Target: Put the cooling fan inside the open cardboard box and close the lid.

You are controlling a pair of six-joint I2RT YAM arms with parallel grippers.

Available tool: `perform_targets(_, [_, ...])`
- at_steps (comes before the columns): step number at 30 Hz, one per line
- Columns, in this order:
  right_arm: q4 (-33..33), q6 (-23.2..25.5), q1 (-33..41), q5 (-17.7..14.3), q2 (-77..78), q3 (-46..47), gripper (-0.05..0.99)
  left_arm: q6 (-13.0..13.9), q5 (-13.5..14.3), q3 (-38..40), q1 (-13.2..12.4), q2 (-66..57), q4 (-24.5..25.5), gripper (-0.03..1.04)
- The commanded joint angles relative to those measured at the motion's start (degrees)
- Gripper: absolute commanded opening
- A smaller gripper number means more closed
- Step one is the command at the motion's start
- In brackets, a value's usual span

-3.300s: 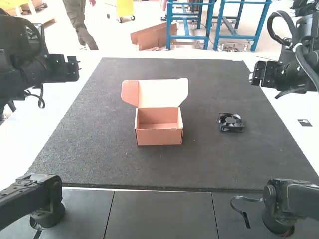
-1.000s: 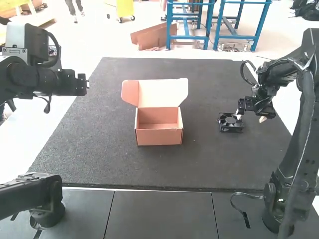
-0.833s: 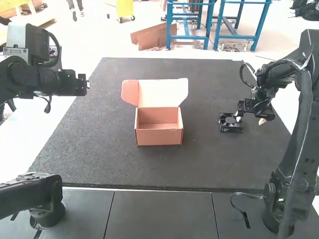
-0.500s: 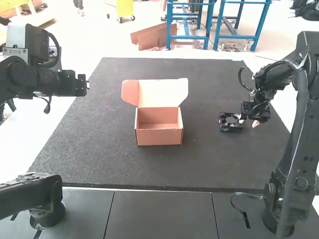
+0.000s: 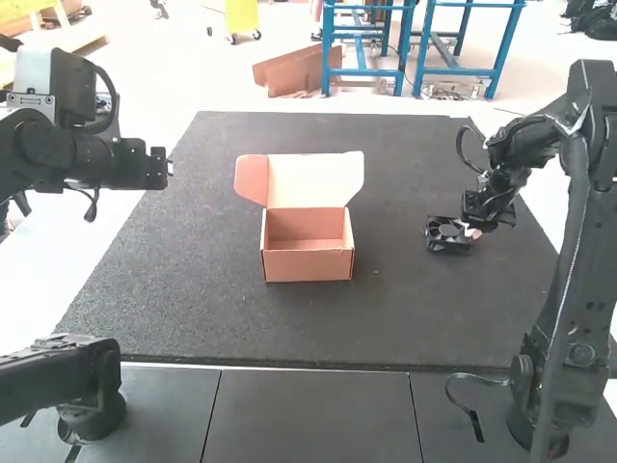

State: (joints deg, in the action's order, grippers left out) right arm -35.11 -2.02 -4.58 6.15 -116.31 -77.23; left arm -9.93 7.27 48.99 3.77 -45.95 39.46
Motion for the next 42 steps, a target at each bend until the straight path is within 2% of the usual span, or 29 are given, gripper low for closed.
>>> perform_targets(1, [-2.1, 0.4, -0.8, 3.2, 3.7, -3.7, -0.01, -0.2, -0.5, 2.8, 0.4, 0.5, 0.0, 0.97])
perform_targets(10, [-11.0, 1.4, -0.3, 6.9, 17.9, -6.4, -0.01, 0.7, -0.6, 2.4, 0.5, 0.6, 1.6, 0.97])
perform_targets(16, [-14.8, 5.8, 2.1, 9.3, 27.0, -6.4, -0.01, 2.1, -0.6, 1.5, 0.5, 0.9, 1.5, 0.97])
perform_targets(19, [-15.8, 9.1, 4.6, 11.7, 30.9, -6.7, -0.01, 2.6, -1.2, 0.8, 0.5, 0.9, 1.1, 0.97])
perform_targets(23, [-19.1, 12.4, 8.9, 12.9, 34.0, -8.3, -0.01, 3.5, -1.7, -0.6, 0.5, 1.0, 0.5, 0.97])
perform_targets(32, [-23.0, 20.2, 24.2, 13.0, 34.3, -11.6, -0.01, 5.6, -2.3, -1.8, 0.5, 1.9, 0.9, 0.97])
perform_targets(38, [-22.9, 25.1, 34.7, 11.7, 31.3, -11.4, -0.01, 5.6, -2.3, -1.8, 0.5, 3.7, 2.3, 0.97])
perform_targets(42, [-21.9, 28.5, 39.3, 10.5, 28.4, -11.5, -0.01, 5.5, -2.3, -1.8, 0.5, 5.0, 3.3, 0.97])
